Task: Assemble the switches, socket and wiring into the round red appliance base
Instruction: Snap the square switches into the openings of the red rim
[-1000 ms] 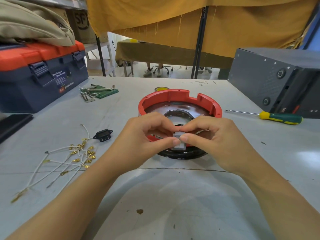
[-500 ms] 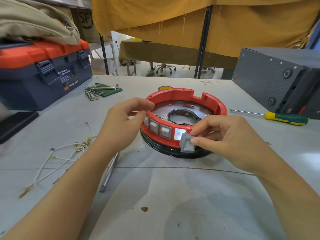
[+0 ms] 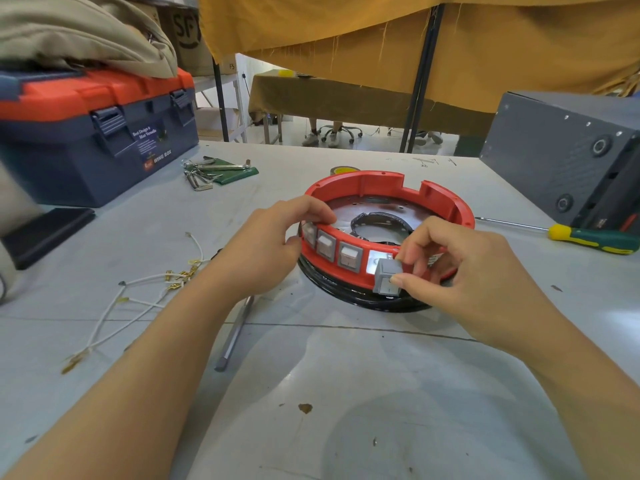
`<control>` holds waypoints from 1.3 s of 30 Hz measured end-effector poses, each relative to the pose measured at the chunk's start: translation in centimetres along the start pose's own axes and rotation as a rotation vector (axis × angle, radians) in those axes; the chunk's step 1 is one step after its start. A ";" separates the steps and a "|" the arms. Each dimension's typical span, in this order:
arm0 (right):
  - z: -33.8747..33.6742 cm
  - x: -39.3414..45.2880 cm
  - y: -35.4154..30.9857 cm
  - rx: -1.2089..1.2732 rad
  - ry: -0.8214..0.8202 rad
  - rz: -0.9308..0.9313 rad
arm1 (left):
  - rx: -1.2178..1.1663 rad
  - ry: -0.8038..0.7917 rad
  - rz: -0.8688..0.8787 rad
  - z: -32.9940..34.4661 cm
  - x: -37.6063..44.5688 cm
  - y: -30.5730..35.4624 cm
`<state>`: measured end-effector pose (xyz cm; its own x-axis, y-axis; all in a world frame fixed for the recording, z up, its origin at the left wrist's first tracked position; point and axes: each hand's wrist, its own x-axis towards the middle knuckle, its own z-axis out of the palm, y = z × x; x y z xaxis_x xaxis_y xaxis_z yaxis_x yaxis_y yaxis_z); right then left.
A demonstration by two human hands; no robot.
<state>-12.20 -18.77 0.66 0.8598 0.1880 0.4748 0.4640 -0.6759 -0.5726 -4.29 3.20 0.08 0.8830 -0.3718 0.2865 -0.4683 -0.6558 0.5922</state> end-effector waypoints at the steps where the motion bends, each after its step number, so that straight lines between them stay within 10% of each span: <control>1: 0.0 0.0 0.0 -0.012 0.001 -0.008 | -0.008 -0.008 0.002 0.0 0.0 0.0; 39: 0.1 0.0 0.3 -0.172 0.043 -0.103 | 0.134 0.085 0.306 4.2 -0.9 2.3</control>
<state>-12.03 -18.91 0.38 0.7982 0.2339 0.5551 0.5023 -0.7672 -0.3990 -6.24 -0.70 -1.97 0.6977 -0.5125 0.5005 -0.7071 -0.6047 0.3665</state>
